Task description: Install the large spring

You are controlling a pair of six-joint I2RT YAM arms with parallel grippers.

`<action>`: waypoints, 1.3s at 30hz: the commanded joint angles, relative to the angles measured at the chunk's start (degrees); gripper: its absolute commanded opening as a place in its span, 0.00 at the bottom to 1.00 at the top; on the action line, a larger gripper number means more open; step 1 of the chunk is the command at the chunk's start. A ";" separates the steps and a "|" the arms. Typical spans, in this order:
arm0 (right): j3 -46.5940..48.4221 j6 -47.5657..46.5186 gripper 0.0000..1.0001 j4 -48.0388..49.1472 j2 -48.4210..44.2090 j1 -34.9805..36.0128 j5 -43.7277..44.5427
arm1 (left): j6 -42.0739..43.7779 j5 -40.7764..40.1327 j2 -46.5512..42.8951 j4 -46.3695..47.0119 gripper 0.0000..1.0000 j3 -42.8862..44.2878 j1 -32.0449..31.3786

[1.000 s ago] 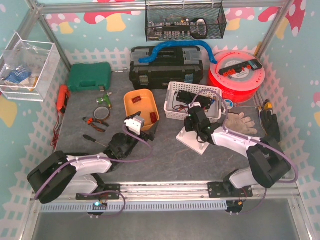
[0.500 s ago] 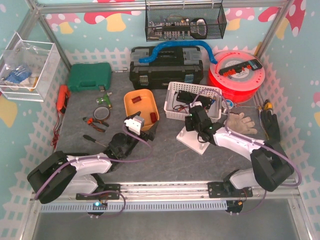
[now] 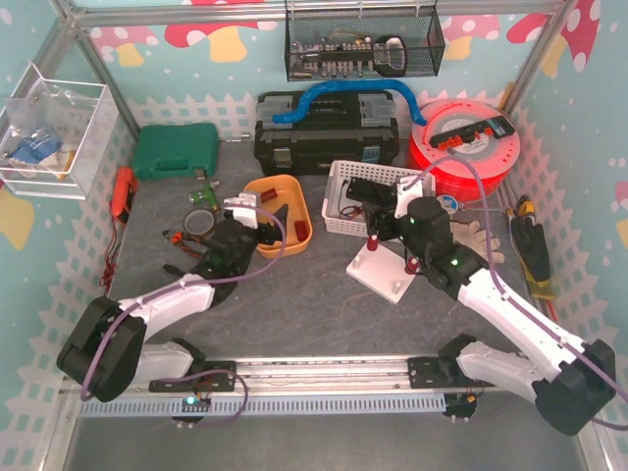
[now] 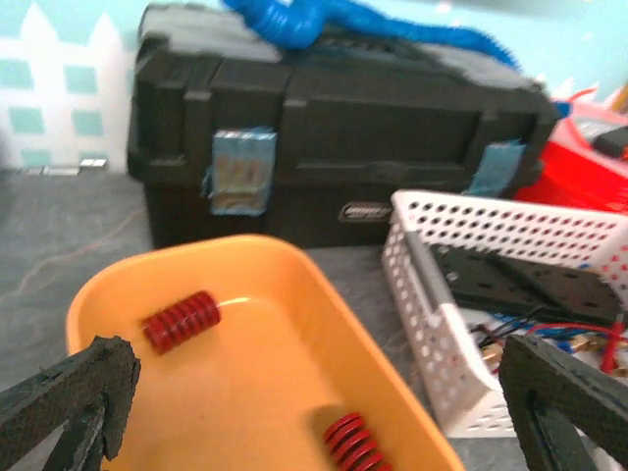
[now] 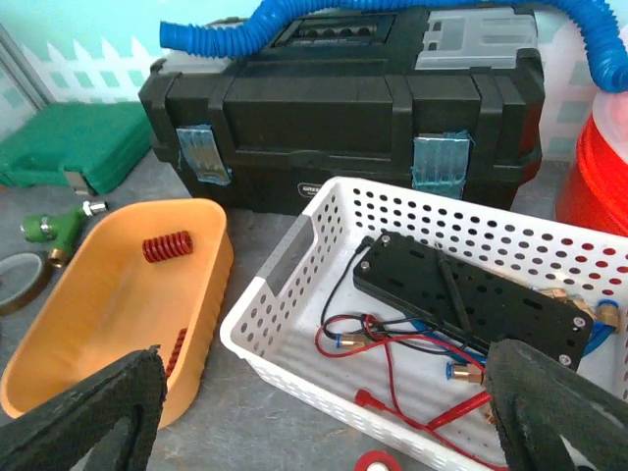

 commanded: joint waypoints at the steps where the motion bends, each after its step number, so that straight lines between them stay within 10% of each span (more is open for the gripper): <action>1: -5.69 -0.59 0.90 2.67 -4.12 -0.18 0.02 | -4.02 5.00 2.31 -14.74 0.99 4.92 3.61; 7: -12.37 -0.89 0.91 7.80 -7.44 -0.12 0.81 | 3.09 4.14 8.64 -24.59 0.97 14.68 5.18; 20: -15.56 -0.16 0.90 10.42 -10.12 -0.10 -1.12 | 27.91 8.89 24.15 -31.30 0.48 28.73 11.31; 39: -15.69 -0.58 0.90 10.09 -11.27 -0.18 0.45 | 40.55 5.61 36.88 -35.61 0.47 37.96 15.28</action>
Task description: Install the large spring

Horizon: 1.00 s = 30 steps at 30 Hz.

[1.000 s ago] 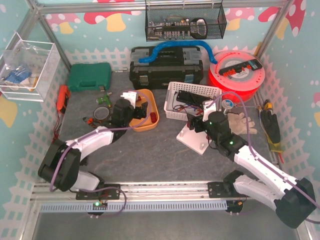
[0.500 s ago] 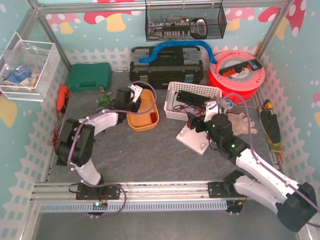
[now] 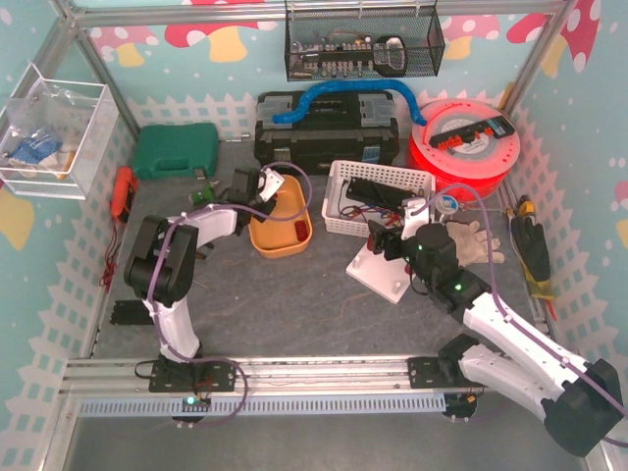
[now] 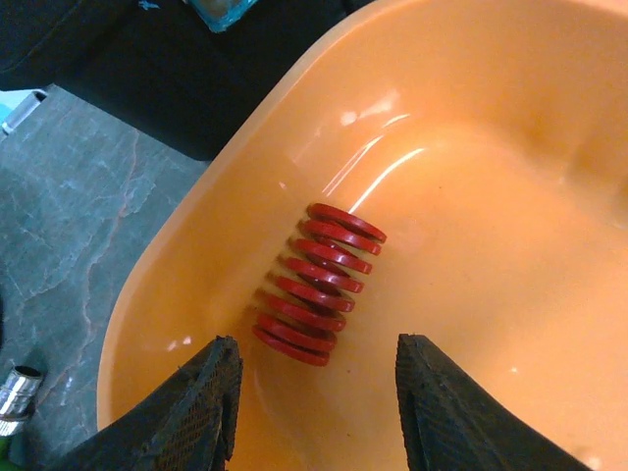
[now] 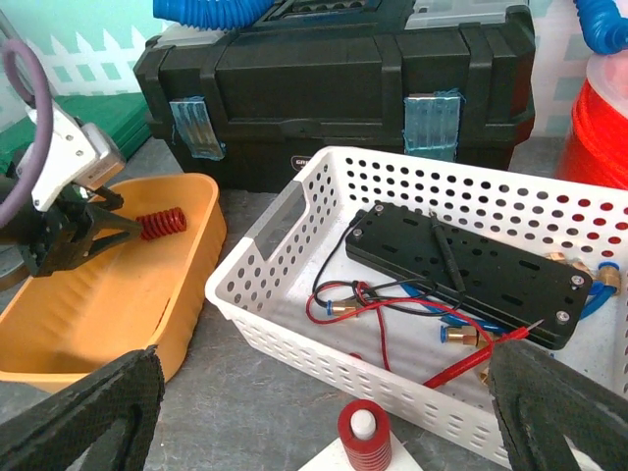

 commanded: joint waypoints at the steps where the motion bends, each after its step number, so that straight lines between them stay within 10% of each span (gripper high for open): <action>1: -0.64 -0.48 0.90 0.96 -1.32 -0.16 0.83 | 3.61 -3.34 2.05 -1.10 0.46 2.06 0.55; 30: -0.73 -0.84 0.90 0.87 -1.20 -0.19 1.49 | 5.84 -0.29 10.03 -2.80 0.41 6.73 1.05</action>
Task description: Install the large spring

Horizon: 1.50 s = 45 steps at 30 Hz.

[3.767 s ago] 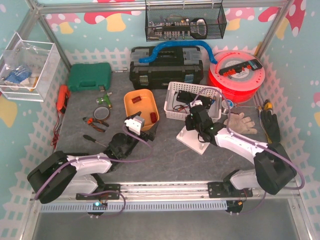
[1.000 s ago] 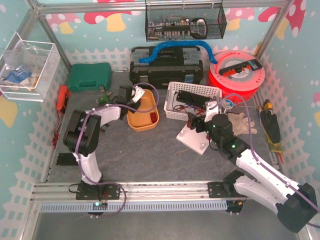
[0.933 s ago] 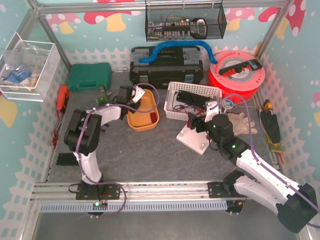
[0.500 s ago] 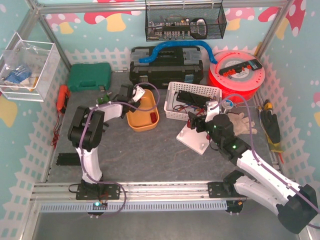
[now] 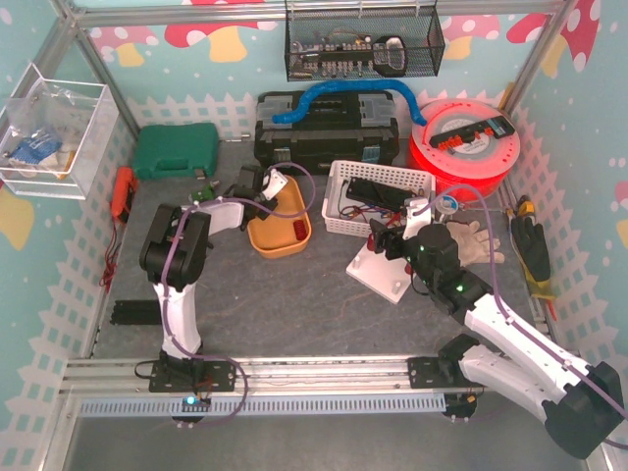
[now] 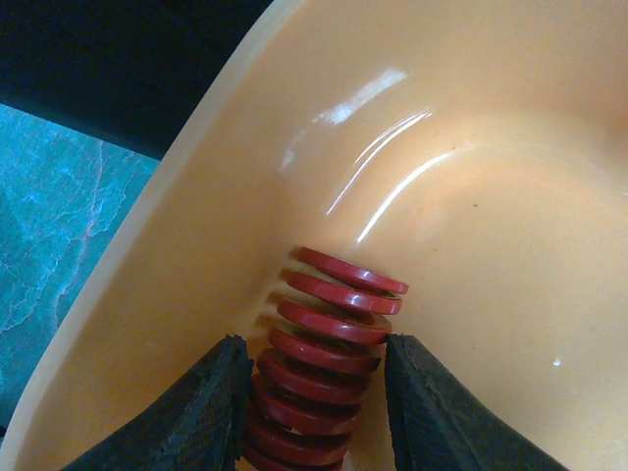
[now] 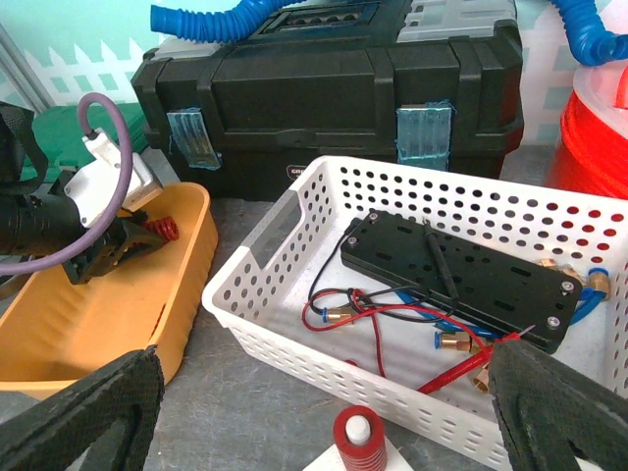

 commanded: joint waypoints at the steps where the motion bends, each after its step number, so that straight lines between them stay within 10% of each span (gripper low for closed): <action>1: -0.72 -0.79 0.90 0.86 -0.28 -0.16 0.69 | 1.10 1.83 0.44 -2.90 0.41 -0.22 0.23; 24: -0.85 -0.79 0.90 0.37 -2.04 -0.14 1.14 | -0.48 5.34 0.80 -7.50 0.45 1.11 -1.07; 45: -0.68 -0.79 0.90 0.18 -1.77 -0.14 1.42 | -7.62 13.96 -9.70 -0.44 0.20 -5.26 -1.33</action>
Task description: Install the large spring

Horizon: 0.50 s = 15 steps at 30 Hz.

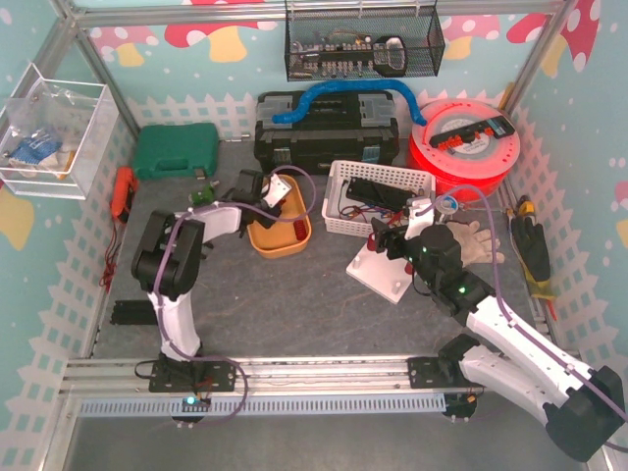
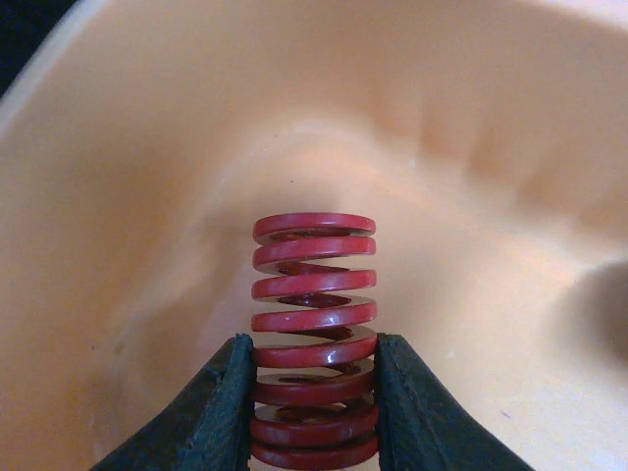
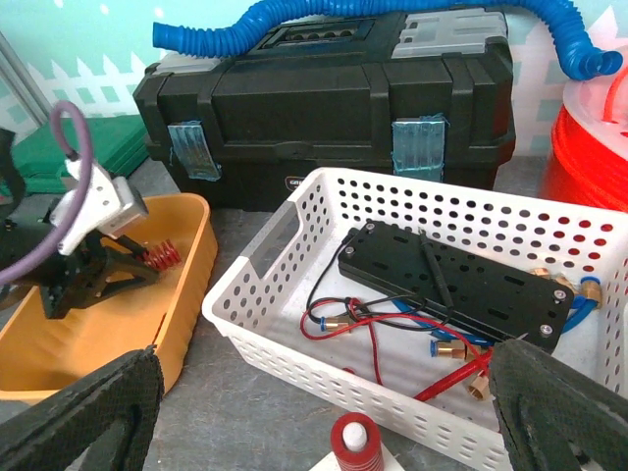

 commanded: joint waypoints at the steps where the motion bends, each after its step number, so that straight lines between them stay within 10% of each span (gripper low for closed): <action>1: -0.59 -0.60 0.90 0.14 -0.41 -0.10 0.90 | -4.64 5.38 -7.54 6.73 0.20 -4.00 -0.26; 15: 5.13 4.64 0.89 -4.28 3.14 -0.17 -11.32 | -25.74 5.83 -31.03 47.35 0.16 -33.14 -7.58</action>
